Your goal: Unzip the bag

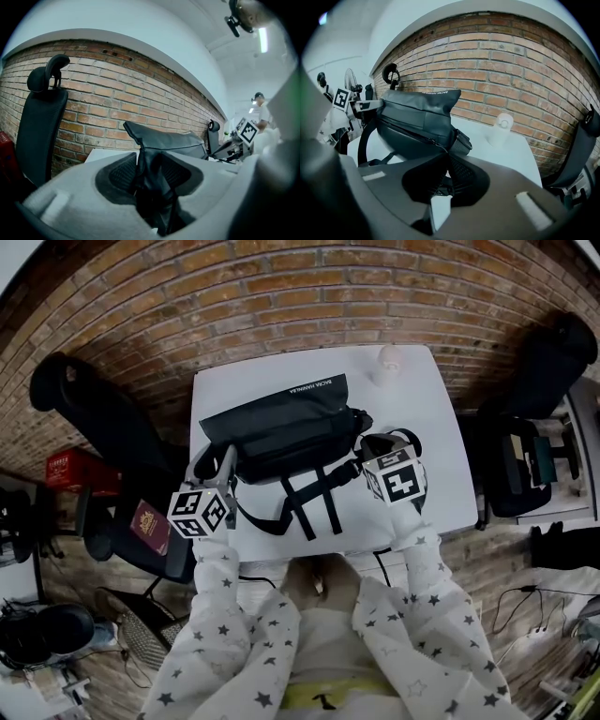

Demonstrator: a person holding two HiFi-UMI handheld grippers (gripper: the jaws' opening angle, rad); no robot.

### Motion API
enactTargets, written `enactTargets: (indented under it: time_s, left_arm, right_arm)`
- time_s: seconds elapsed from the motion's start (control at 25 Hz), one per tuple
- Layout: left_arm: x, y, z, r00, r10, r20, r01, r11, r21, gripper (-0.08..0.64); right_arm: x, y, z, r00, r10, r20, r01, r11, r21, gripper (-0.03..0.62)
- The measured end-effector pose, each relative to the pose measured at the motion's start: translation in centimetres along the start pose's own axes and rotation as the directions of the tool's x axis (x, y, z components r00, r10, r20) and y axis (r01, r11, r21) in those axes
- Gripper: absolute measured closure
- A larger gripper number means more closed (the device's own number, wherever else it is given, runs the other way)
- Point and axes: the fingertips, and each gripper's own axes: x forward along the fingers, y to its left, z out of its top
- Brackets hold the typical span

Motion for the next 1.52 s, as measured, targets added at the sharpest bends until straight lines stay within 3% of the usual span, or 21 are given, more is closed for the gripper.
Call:
enactTargets:
  time_s: [0.08,0.16,0.24,0.36,0.56,0.76,0.96,1.36,1.52]
  left_arm:
    - [-0.4,0.0,0.1,1.0,0.009,-0.005,-0.009,1.0,-0.002,0.38]
    - [-0.9,-0.2,0.3,1.0,0.012,-0.005,-0.012,1.0,0.007,0.38]
    - [-1.5,-0.5,0.6,1.0,0.015,0.005,-0.015,1.0,0.014,0.38]
    - [-2.4,-1.2,1.3,1.0,0.024,0.02,-0.025,0.999,0.037,0.392]
    - [-3.3,-3.5,1.8,1.0,0.001,0.029,-0.002,0.998,0.067,0.511]
    - [-3.9,-5.3,2.2,0.999,-0.034,0.034,0.032,0.997,0.071,0.561]
    - [-4.6,-6.2,3.0,0.999,-0.034,0.032,0.032,0.997,0.067,0.561]
    - [-6.4,-6.8,6.5,0.994,-0.007,0.105,-0.001,0.997,0.08,0.561]
    - [-6.9,-7.1,7.8,0.99,0.004,0.144,-0.017,0.996,0.092,0.561]
  right_arm:
    - [-0.1,0.1,0.2,1.0,0.002,0.024,-0.003,1.0,0.01,0.565]
    - [-0.4,0.2,0.5,0.998,0.015,0.061,-0.017,0.999,0.039,0.497]
    - [-0.8,0.4,1.0,0.995,0.03,0.097,-0.035,0.998,0.047,0.476]
    - [-1.4,0.7,1.7,0.989,0.05,0.141,-0.055,0.998,0.031,0.492]
    - [-2.5,1.5,2.7,0.972,0.086,0.218,-0.096,0.995,0.036,0.573]
    - [-3.4,2.8,3.6,0.939,0.152,0.308,-0.181,0.981,0.067,0.583]
    - [-5.2,3.8,5.5,0.884,0.199,0.423,-0.247,0.967,0.061,0.584]
    - [-9.6,4.1,10.0,0.728,0.236,0.643,-0.358,0.931,0.063,0.584]
    - [-10.8,3.7,11.2,0.694,0.218,0.686,-0.361,0.93,0.069,0.584]
